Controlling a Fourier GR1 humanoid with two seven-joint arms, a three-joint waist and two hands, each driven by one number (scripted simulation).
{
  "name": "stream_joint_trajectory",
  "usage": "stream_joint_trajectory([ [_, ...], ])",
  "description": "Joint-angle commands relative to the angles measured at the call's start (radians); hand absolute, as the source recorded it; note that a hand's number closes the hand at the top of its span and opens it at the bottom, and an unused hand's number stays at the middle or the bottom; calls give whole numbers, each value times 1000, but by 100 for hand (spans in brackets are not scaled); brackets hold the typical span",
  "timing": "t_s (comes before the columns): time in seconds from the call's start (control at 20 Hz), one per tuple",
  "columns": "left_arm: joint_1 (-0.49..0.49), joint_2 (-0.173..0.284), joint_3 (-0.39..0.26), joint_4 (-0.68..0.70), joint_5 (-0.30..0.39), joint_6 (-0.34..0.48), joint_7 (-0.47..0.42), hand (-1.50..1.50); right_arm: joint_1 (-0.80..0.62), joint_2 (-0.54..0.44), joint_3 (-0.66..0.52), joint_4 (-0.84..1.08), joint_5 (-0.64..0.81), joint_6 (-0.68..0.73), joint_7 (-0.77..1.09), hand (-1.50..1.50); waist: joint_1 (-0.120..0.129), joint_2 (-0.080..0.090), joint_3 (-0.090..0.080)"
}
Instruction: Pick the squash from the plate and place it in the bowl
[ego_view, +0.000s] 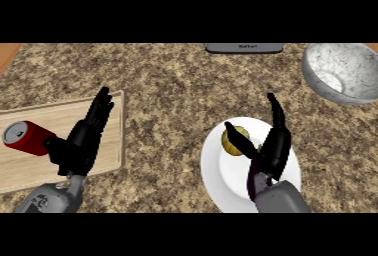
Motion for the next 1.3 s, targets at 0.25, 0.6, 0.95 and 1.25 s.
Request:
stream_joint_trajectory([
  [0.25, 47, -39, -23, -16, -15, 20, -14, 0, -72, 32, -4, -11, 485, 116, 518, -150, -9, -12, 0],
  [0.6, 8, -24, -5, -12, -11, -15, 8, 0, -288, 33, 4, -133, 543, 484, 981, -150, 11, -6, 5],
  [0.95, -39, -61, -7, 16, -29, 1, 25, 0, -266, 33, 41, -132, 427, 592, 1140, -150, 10, 0, 7],
  [1.25, -9, -81, -16, 41, -41, -16, -10, 0, -218, 33, 45, -167, 372, 643, 1142, -150, 8, 0, 7],
])
